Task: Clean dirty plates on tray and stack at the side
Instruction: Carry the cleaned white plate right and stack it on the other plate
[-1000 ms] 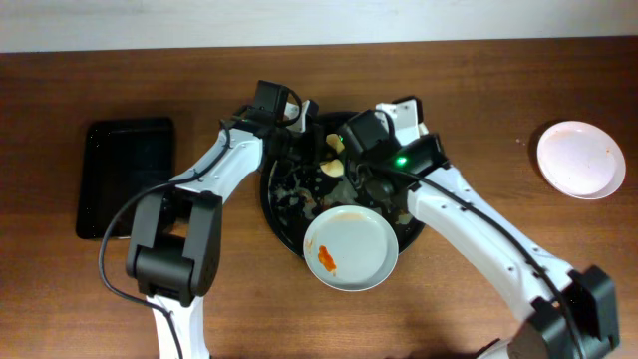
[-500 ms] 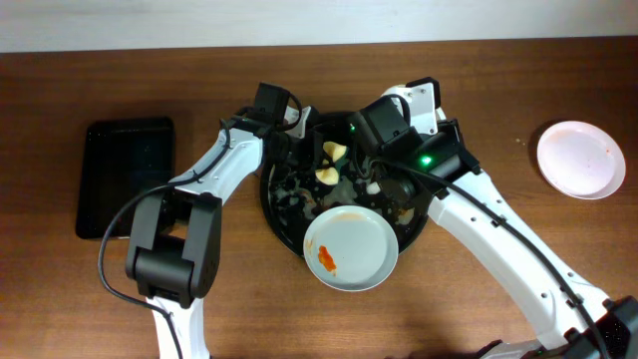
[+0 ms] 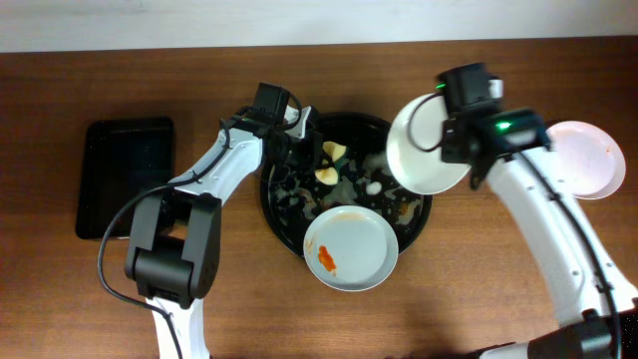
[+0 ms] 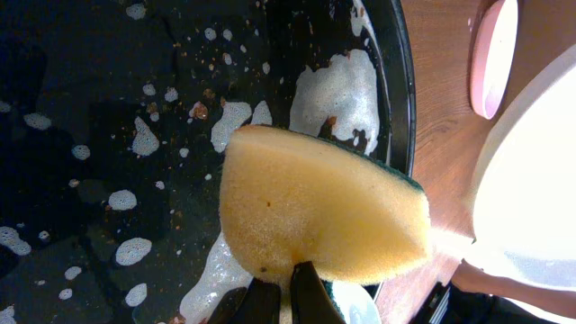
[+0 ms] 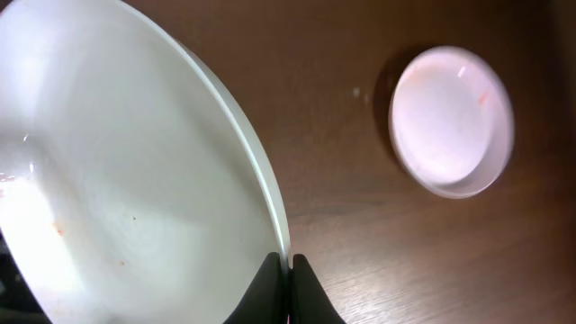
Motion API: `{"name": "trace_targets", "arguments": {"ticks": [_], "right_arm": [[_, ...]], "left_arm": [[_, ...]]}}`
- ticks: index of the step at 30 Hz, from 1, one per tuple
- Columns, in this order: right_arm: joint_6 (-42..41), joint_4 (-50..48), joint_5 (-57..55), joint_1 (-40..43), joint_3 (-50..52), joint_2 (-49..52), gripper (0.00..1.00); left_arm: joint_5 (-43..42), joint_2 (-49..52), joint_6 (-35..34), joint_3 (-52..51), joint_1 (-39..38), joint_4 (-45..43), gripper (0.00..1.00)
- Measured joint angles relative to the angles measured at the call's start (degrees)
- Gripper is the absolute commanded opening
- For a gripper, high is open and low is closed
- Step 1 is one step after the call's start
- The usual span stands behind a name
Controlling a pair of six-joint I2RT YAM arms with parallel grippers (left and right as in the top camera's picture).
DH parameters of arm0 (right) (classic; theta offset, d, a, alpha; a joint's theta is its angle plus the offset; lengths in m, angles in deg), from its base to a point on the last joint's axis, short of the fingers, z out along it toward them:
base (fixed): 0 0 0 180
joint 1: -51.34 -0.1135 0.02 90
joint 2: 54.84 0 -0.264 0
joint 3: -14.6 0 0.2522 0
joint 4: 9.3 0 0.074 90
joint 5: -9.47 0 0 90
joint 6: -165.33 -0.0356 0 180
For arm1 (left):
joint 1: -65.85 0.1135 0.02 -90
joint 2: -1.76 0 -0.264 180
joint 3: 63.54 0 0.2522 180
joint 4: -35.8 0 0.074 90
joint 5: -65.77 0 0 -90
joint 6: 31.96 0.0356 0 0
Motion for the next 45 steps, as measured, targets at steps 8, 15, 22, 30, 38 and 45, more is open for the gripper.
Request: {"name": "trace_targets", "arguments": {"ticks": [8, 15, 22, 30, 38, 45], "right_arm": [[-8.6, -4.3, 11.6, 24.0, 0.0, 0.0, 0.04], [-13.4, -8.7, 17.3, 39.9, 0.0, 3.4, 0.04], [-16.0, -13.5, 19.7, 48.7, 0.0, 10.3, 0.04], [-17.2, -18.7, 21.1, 50.3, 0.0, 19.6, 0.04], [-17.4, -21.8, 22.9, 50.3, 0.0, 23.2, 0.58], [-12.0, -20.3, 30.6, 50.3, 0.0, 17.7, 0.58]], "left_arm": [[0.0, 0.0, 0.2, 0.0, 0.0, 0.0, 0.0], [0.0, 0.0, 0.2, 0.0, 0.0, 0.0, 0.0], [0.0, 0.0, 0.2, 0.0, 0.0, 0.0, 0.0], [0.0, 0.0, 0.2, 0.0, 0.0, 0.0, 0.0], [0.0, 0.0, 0.3, 0.0, 0.0, 0.6, 0.0], [0.0, -2.2, 1.9, 0.0, 0.0, 1.8, 0.0]]}}
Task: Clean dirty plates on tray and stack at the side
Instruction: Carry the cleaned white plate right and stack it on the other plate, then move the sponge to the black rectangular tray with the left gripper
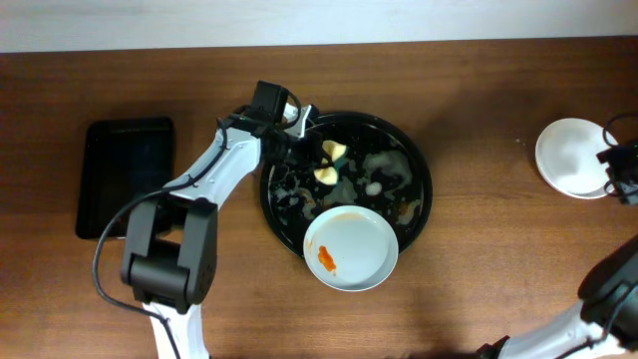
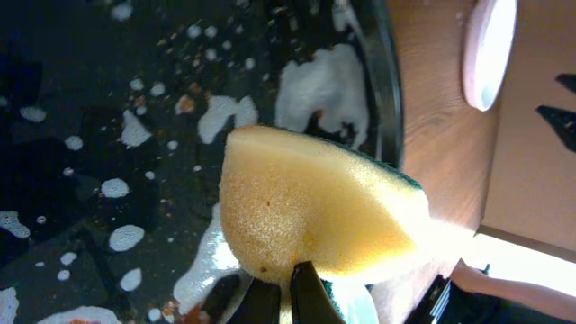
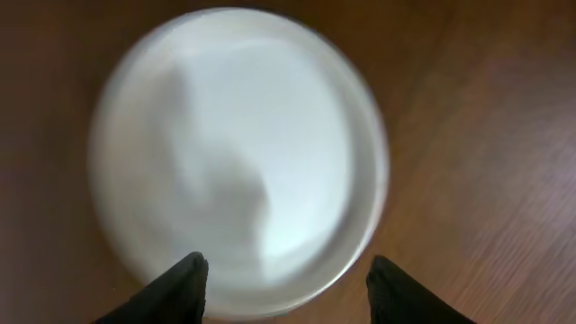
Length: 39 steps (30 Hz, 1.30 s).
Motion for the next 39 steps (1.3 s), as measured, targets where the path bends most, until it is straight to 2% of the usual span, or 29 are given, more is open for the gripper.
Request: {"name": "trace_targets", "arguments": {"ticks": [7, 15, 21, 24, 26, 31, 36, 39], "right_arm": [[5.5, 9.0, 16.6, -2.9, -0.2, -18.5, 0.58], [12.2, 20.9, 20.9, -17.2, -0.5, -29.8, 0.59], [15.9, 27.1, 19.4, -31.6, -0.5, -29.8, 0.59], [16.8, 28.5, 16.5, -38.3, -0.5, -28.0, 0.59], [17.0, 28.9, 14.5, -41.9, -0.5, -26.2, 0.59], [17.2, 29.3, 12.0, -48.3, 1.1, -21.8, 0.58], [17.2, 29.6, 11.1, -50.6, 2.4, -18.3, 0.56], [17.2, 29.7, 10.9, -50.7, 2.4, -17.9, 0.56]], "left_arm": [[4.9, -7.5, 3.7, 0.2, 0.0, 8.9, 0.0], [15.0, -13.7, 5.6, 0.2, 2.3, 15.0, 0.0], [19.0, -24.0, 8.0, 0.5, 19.3, 21.8, 0.0], [24.4, -24.3, 9.4, 0.5, 28.2, 22.5, 0.0], [27.8, -23.8, 10.1, 0.3, 31.4, 22.5, 0.01], [36.2, -21.4, 12.7, -0.7, 34.7, 21.0, 0.01], [41.2, -14.9, 15.8, -3.5, 35.0, 15.5, 0.02], [42.8, -10.1, 16.7, -4.1, 35.1, 13.4, 0.15]]}}
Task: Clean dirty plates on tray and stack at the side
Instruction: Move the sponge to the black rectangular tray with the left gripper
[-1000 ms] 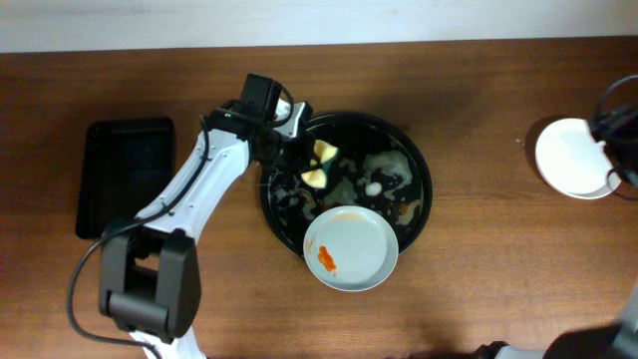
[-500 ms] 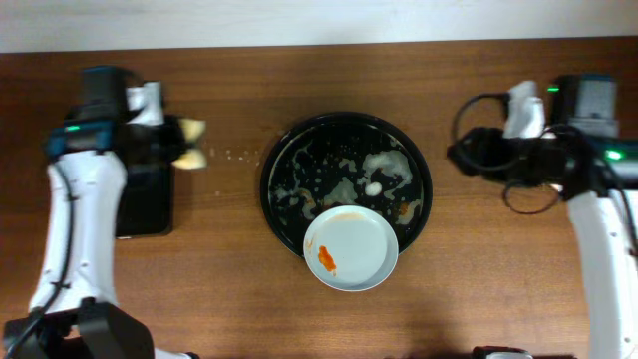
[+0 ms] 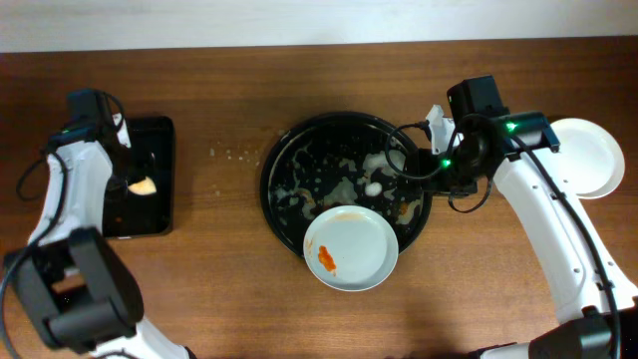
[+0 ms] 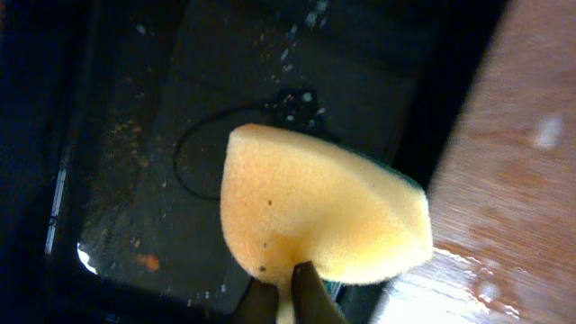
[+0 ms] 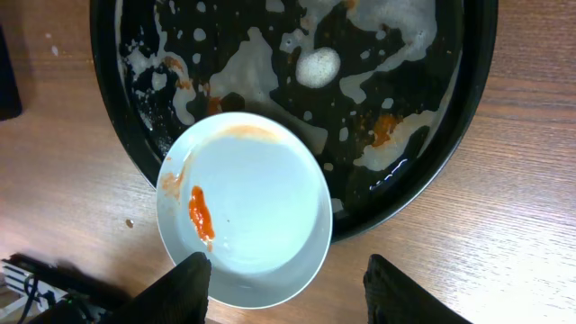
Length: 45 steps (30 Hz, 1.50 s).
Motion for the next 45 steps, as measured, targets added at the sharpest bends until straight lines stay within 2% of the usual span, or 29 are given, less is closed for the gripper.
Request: {"name": "trace_targets", "arguments": {"ticks": [2, 4, 11, 12, 14, 17, 29, 35, 39, 45], "right_arm": [[0.0, 0.0, 0.0, 0.0, 0.0, 0.0, 0.56], [0.0, 0.0, -0.2, 0.0, 0.0, 0.0, 0.56], [0.0, 0.0, -0.2, 0.0, 0.0, 0.0, 0.56], [0.0, 0.0, -0.2, 0.0, 0.0, 0.0, 0.56], [0.0, 0.0, -0.2, 0.0, 0.0, 0.0, 0.55], [0.0, 0.0, -0.2, 0.0, 0.0, 0.0, 0.55], [-0.1, 0.0, -0.2, 0.0, 0.0, 0.0, 0.55], [-0.1, 0.0, -0.2, 0.0, 0.0, 0.0, 0.55], [-0.1, -0.1, -0.2, 0.0, 0.0, 0.0, 0.55], [-0.1, -0.3, -0.2, 0.0, 0.0, 0.0, 0.55]], "left_arm": [[0.5, 2.9, 0.2, -0.1, 0.5, -1.8, 0.31], [0.8, 4.9, 0.6, -0.1, 1.1, -2.6, 0.36], [0.7, 6.3, 0.4, -0.1, 1.7, -2.7, 0.39], [0.5, 6.3, 0.4, -0.1, 1.7, -2.6, 0.34], [-0.2, 6.3, 0.5, -0.1, 1.7, -2.7, 0.13], [-0.5, 6.3, 0.6, -0.4, 1.7, -4.4, 0.0], [-0.5, 8.6, 0.6, -3.2, 1.8, -9.1, 0.0], [-2.6, 7.4, 0.6, 0.4, 1.8, -1.6, 0.12], [-3.2, 3.7, 0.5, 1.3, 1.8, -0.6, 0.34], [-3.5, 4.6, 0.6, -1.1, 1.8, -2.0, 0.36]]}}
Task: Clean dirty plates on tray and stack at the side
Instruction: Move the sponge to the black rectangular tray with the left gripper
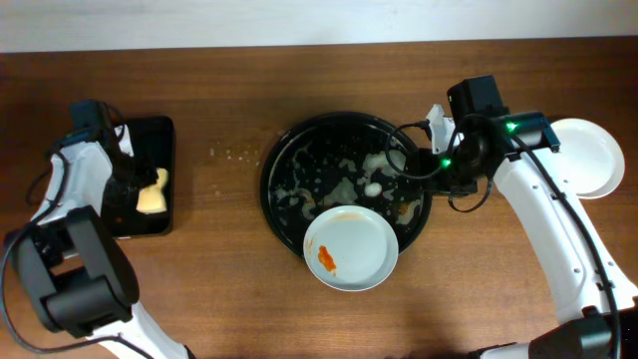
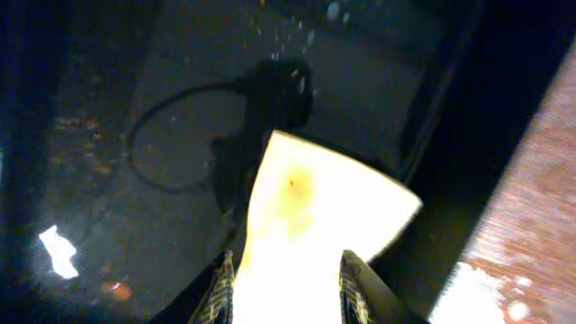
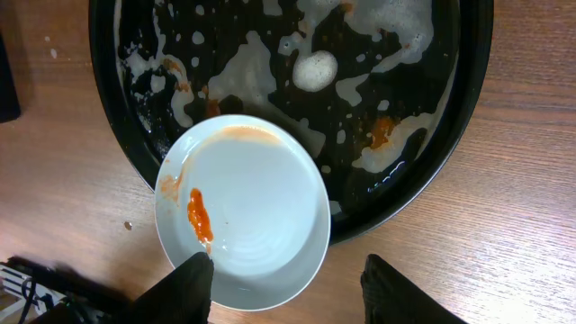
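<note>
A white plate smeared with red sauce (image 1: 351,249) (image 3: 243,211) sits at the near rim of the round black tray (image 1: 299,150) (image 3: 468,135), which is flecked with foam and food bits. My right gripper (image 1: 451,170) (image 3: 292,288) hangs open above that plate, holding nothing. Clean white plates (image 1: 586,158) are stacked at the far right. The yellow sponge (image 1: 153,191) (image 2: 310,216) lies in the small rectangular black tray (image 1: 110,140) (image 2: 108,108) at the left. My left gripper (image 1: 138,178) (image 2: 288,259) is open, its fingers either side of the sponge.
Crumbs (image 1: 229,153) dot the brown wooden table (image 1: 229,279) between the two trays. A white blob of foam (image 3: 315,69) and an orange sauce spot (image 3: 382,133) lie in the round tray. The white wall edge runs along the back.
My left gripper was shut on the sponge over the small tray and is now open, with the sponge lying in that tray. The right gripper has barely moved.
First my left gripper held the sponge over the round tray while my right held a white plate by its rim. Then that plate lay on the pink one at the far right. Then the sponge was over the small tray and my right gripper above the dirty plate. Now the sponge is released.
</note>
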Motion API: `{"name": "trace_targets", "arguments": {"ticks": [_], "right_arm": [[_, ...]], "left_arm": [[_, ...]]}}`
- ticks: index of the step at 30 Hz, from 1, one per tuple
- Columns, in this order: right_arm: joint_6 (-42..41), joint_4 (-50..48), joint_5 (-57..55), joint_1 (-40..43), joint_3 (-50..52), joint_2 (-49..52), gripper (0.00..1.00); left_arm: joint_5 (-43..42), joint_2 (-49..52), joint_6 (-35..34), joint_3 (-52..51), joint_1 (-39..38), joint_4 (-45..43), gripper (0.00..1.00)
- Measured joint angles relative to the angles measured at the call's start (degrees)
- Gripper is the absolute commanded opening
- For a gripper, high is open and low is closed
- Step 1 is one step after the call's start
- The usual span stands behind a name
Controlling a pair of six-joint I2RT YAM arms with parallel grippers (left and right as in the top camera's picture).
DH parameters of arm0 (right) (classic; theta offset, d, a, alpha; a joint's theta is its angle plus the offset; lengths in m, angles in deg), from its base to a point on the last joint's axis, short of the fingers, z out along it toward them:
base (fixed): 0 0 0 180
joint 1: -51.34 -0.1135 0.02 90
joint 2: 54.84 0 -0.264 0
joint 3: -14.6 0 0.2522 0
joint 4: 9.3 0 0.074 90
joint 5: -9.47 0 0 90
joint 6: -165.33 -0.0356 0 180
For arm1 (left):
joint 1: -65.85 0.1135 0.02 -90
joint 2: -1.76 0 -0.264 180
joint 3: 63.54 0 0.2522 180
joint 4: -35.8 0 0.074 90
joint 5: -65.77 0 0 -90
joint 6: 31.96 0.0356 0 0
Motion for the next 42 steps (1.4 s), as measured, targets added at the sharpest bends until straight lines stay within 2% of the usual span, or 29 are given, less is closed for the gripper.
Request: {"name": "trace_targets", "arguments": {"ticks": [2, 4, 7, 14, 20, 23, 28, 33, 42], "right_arm": [[0.0, 0.0, 0.0, 0.0, 0.0, 0.0, 0.55], [0.0, 0.0, 0.0, 0.0, 0.0, 0.0, 0.55], [0.0, -0.1, 0.0, 0.0, 0.0, 0.0, 0.55], [-0.5, -1.1, 0.0, 0.0, 0.0, 0.0, 0.54], [-0.7, -1.1, 0.0, 0.0, 0.0, 0.0, 0.54], [-0.7, -1.1, 0.0, 0.0, 0.0, 0.0, 0.55], [-0.7, -1.1, 0.0, 0.0, 0.0, 0.0, 0.55], [-0.7, -1.1, 0.0, 0.0, 0.0, 0.0, 0.54], [-0.7, -1.1, 0.0, 0.0, 0.0, 0.0, 0.55]], "left_arm": [[-0.2, 1.4, 0.0, -1.3, 0.0, -1.2, 0.33], [-0.6, 2.8, 0.0, -2.2, 0.0, -2.4, 0.15], [-1.1, 3.4, 0.2, -2.8, 0.0, -4.1, 0.0], [-1.0, 3.4, 0.0, -3.0, 0.0, -6.5, 0.0], [-0.9, 3.2, 0.0, -0.3, 0.0, 0.1, 0.0], [-0.4, -0.2, 0.0, 0.2, 0.0, 0.7, 0.0], [1.1, -2.6, 0.0, 0.1, 0.0, -2.8, 0.0], [1.8, 0.5, 0.0, -2.8, 0.0, -7.1, 0.0], [2.0, 3.0, 0.0, -3.3, 0.0, -6.9, 0.0]]}}
